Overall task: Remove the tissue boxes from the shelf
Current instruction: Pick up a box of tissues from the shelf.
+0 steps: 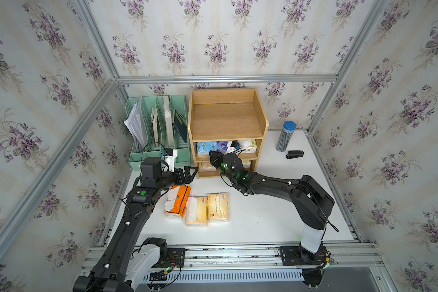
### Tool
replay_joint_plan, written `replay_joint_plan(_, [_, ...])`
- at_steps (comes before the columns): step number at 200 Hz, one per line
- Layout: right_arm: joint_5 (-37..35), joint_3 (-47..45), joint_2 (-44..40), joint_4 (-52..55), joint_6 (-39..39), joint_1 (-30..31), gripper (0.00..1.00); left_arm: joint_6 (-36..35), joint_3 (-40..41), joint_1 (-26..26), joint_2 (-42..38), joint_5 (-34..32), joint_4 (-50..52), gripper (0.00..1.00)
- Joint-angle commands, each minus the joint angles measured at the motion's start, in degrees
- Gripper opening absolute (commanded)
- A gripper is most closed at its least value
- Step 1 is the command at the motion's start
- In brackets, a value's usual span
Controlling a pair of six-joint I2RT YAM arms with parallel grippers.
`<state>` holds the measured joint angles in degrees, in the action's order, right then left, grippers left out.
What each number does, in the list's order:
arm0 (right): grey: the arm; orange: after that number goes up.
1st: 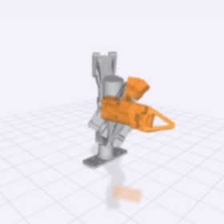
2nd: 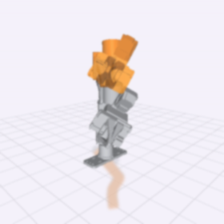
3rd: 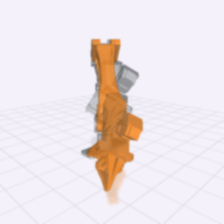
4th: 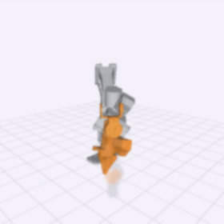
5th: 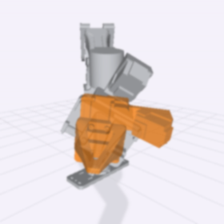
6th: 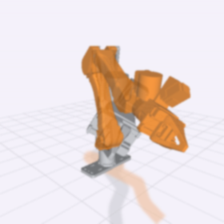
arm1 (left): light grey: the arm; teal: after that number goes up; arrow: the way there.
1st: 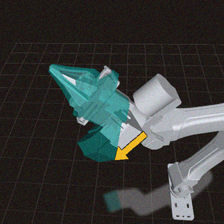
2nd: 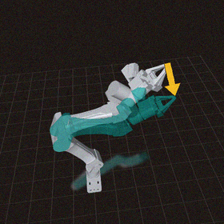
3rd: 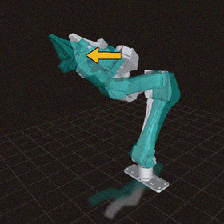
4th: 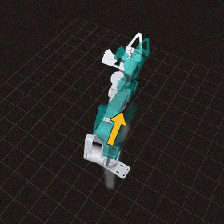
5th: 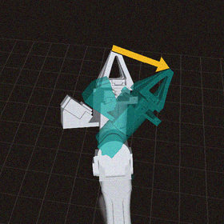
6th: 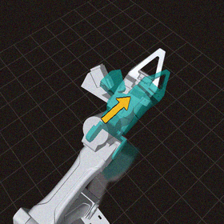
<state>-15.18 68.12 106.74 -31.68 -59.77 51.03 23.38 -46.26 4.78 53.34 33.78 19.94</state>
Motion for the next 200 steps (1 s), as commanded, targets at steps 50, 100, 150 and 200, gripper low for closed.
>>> replay_joint_plan(50, [-0.12, -0.18, -5.05, 6.33, 4.37, 2.10, 0.01, 2.09, -0.27, -0.03, -2.19, 0.90, 0.71, 0.99])
replay_joint_plan(100, [2.85, -4.46, -7.56, 6.75, 3.77, 3.70, 0.02, 3.57, -1.15, 0.15, -3.41, 0.74, 1.19, 0.99])
replay_joint_plan(150, [1.43, -6.30, -10.46, 8.63, 5.74, 4.39, 0.54, 4.69, -0.37, 0.84, -2.25, 1.77, -0.93, 0.99])
replay_joint_plan(200, [1.38, -3.68, -11.86, 14.59, 7.63, 3.26, 0.65, 4.66, -0.62, 1.55, 0.00, 2.48, -2.89, 0.99])
